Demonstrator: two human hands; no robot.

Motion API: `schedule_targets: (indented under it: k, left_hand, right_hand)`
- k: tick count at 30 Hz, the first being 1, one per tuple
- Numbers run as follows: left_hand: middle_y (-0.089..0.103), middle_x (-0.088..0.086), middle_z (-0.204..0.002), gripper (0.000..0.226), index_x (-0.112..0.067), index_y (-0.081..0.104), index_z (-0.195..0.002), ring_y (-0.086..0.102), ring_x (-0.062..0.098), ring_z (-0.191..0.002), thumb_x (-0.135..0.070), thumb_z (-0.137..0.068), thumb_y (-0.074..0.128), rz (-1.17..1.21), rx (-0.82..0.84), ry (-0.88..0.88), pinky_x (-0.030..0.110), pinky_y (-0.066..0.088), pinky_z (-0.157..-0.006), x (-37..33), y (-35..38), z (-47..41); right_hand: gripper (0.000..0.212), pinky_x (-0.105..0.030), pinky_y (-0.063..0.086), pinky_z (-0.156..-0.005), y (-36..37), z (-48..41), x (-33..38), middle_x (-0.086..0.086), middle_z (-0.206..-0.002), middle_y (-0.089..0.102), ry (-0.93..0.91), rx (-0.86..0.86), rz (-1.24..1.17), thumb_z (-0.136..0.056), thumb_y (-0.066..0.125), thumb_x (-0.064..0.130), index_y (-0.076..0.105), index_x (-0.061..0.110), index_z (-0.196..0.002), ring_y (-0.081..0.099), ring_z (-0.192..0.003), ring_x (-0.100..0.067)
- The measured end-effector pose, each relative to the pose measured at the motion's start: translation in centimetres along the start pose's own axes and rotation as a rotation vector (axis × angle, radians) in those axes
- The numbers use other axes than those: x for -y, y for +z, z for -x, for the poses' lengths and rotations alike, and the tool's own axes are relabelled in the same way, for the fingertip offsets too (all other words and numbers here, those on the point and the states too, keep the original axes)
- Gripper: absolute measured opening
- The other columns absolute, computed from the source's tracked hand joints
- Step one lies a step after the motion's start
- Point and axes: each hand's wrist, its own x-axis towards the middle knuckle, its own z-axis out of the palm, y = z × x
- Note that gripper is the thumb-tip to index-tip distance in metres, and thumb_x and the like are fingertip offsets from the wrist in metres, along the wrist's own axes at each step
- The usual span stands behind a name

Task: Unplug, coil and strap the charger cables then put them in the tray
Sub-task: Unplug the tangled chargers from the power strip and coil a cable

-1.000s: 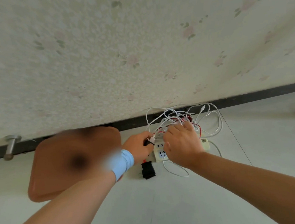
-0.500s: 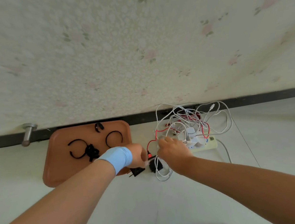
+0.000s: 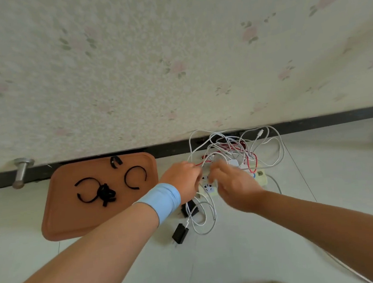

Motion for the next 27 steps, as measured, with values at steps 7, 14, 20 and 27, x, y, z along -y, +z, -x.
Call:
schedule_targets:
  k: [7, 14, 20, 27]
  left_hand:
    - [0.053, 0.005, -0.126, 0.037, -0.014, 0.059, -0.125, 0.044, 0.024, -0.120, -0.006, -0.090, 0.050, -0.073, -0.004, 0.146, 0.036, 0.040, -0.098, -2.7, 2.6, -3.9]
    - [0.053, 0.001, -0.132, 0.037, -0.018, 0.058, -0.129, 0.051, 0.023, -0.120, -0.019, -0.093, 0.059, -0.064, -0.042, 0.088, 0.033, 0.038, -0.103, -3.3, 3.7, -5.0]
    - [0.049, 0.002, -0.130, 0.038, -0.016, 0.058, -0.124, 0.050, 0.024, -0.118, -0.022, -0.088, 0.067, 0.002, -0.103, -0.005, 0.035, 0.043, -0.100, -3.4, 4.4, -5.3]
    - [0.045, 0.005, -0.131, 0.053, -0.017, 0.050, -0.131, 0.042, 0.025, -0.124, -0.030, -0.083, 0.069, 0.011, -0.046, -0.063, 0.038, 0.041, -0.105, -3.9, 5.5, -6.0]
  right_hand:
    - [0.036, -0.037, 0.036, -0.107, -2.8, 0.9, -4.9, 0.002, -0.127, 0.054, 0.312, 0.135, 0.226, -0.085, 0.071, 0.034, 0.062, 0.026, -0.118, 0.052, -0.120, -0.022]
    - [0.036, -0.048, 0.051, -0.092, -2.2, 1.5, -6.0, -0.005, -0.126, 0.064, 0.128, 0.238, 0.401, -0.060, 0.092, 0.041, 0.076, 0.031, -0.092, 0.064, -0.112, -0.030]
    - [0.019, -0.046, 0.048, -0.098, -2.5, 1.8, -6.2, -0.005, -0.131, 0.063, -0.055, 0.151, 0.303, -0.071, 0.087, 0.029, 0.078, 0.033, -0.087, 0.060, -0.117, -0.027]
    - [0.048, -0.043, 0.041, -0.112, -3.0, 2.1, -6.9, -0.003, -0.143, 0.050, 0.173, 0.170, 0.133, -0.081, 0.074, 0.020, 0.056, 0.019, -0.126, 0.047, -0.135, -0.026]
